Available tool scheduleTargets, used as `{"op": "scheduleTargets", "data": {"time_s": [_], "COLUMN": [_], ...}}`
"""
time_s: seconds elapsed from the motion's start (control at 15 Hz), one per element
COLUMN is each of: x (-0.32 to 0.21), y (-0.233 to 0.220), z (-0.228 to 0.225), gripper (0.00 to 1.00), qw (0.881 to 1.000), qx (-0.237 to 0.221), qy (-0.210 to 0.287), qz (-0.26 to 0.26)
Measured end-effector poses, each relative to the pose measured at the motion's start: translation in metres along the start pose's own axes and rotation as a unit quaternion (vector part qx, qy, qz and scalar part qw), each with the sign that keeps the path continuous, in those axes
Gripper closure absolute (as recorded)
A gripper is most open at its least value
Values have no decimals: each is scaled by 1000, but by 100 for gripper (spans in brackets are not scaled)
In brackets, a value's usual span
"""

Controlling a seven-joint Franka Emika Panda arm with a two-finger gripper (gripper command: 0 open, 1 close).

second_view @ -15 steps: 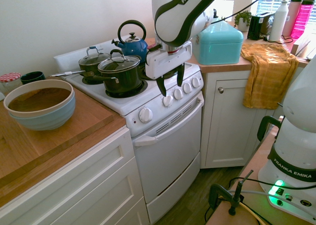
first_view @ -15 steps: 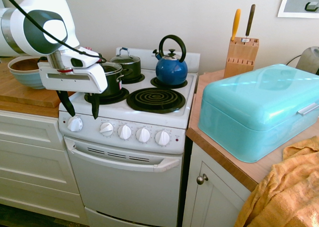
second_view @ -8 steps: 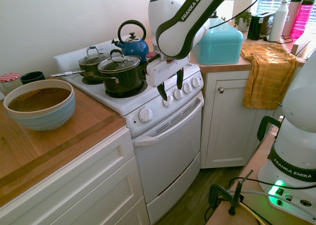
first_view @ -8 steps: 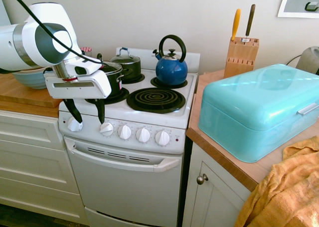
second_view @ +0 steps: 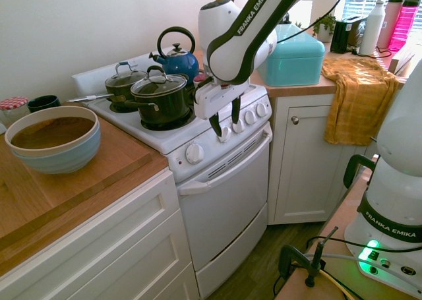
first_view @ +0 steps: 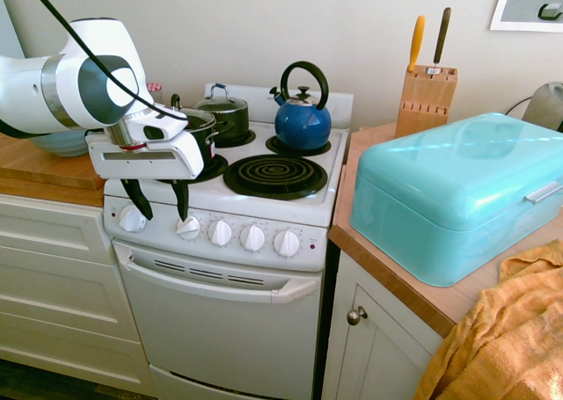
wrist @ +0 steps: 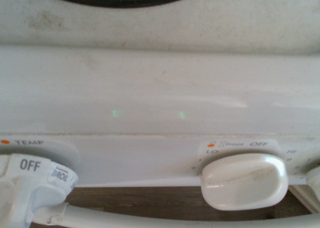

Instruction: Turn off the stove

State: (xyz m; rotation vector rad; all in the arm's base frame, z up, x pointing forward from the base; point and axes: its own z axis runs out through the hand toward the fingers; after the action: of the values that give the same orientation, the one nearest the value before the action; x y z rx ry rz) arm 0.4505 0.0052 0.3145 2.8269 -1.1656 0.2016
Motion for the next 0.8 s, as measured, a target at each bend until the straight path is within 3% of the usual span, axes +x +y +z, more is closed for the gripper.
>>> {"op": "scheduleTargets", "data": {"time_s": [0.8], "x": [12], "y": [-4], "z": [12], "gripper": [100], "qw": [1000], "qx": [7], "qy": [0], "qz": [1]}}
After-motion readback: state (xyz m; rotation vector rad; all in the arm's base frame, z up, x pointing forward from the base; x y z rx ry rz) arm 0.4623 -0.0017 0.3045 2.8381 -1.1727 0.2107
